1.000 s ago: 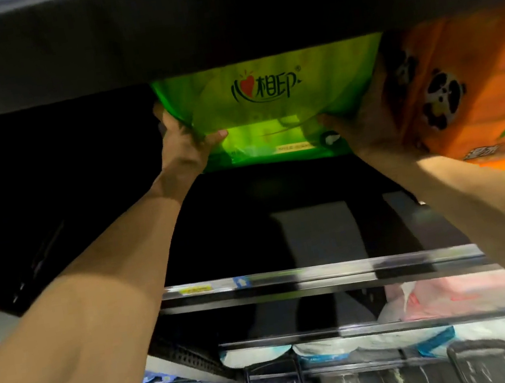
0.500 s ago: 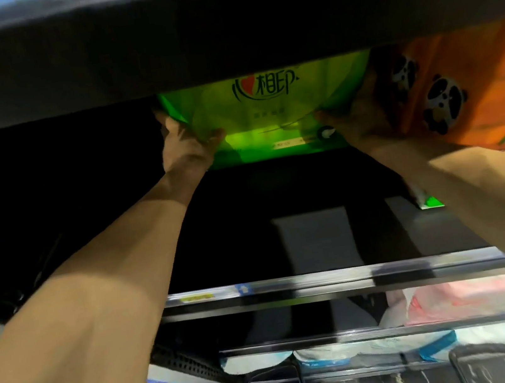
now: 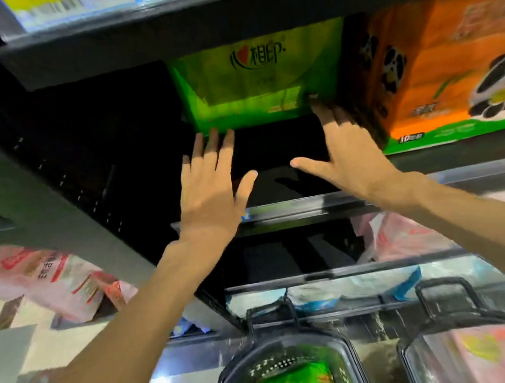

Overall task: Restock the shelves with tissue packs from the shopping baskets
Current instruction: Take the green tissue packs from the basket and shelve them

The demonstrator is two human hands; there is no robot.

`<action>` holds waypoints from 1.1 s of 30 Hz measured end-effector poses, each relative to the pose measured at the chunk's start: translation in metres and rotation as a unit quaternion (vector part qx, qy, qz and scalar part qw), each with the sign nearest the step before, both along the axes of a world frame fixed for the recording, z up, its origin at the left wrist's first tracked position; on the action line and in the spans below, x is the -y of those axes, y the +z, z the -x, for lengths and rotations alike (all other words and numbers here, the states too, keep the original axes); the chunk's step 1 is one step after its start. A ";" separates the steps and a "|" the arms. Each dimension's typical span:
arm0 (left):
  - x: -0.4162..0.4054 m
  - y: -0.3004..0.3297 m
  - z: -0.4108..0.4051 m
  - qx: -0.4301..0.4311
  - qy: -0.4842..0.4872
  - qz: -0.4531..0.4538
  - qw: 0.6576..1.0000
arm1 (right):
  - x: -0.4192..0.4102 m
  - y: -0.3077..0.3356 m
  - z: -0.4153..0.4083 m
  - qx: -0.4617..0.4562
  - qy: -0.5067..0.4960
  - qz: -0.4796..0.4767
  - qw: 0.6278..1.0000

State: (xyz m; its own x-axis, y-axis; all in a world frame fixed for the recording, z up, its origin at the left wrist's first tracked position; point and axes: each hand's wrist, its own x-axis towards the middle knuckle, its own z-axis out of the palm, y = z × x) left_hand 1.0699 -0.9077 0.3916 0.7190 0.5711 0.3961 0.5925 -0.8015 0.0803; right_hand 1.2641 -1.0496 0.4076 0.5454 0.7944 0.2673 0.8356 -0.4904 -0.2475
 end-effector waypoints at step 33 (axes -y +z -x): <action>0.200 -0.408 0.193 -0.399 -0.128 0.348 0.839 | 0.290 -0.435 0.335 -0.624 -0.274 0.225 0.696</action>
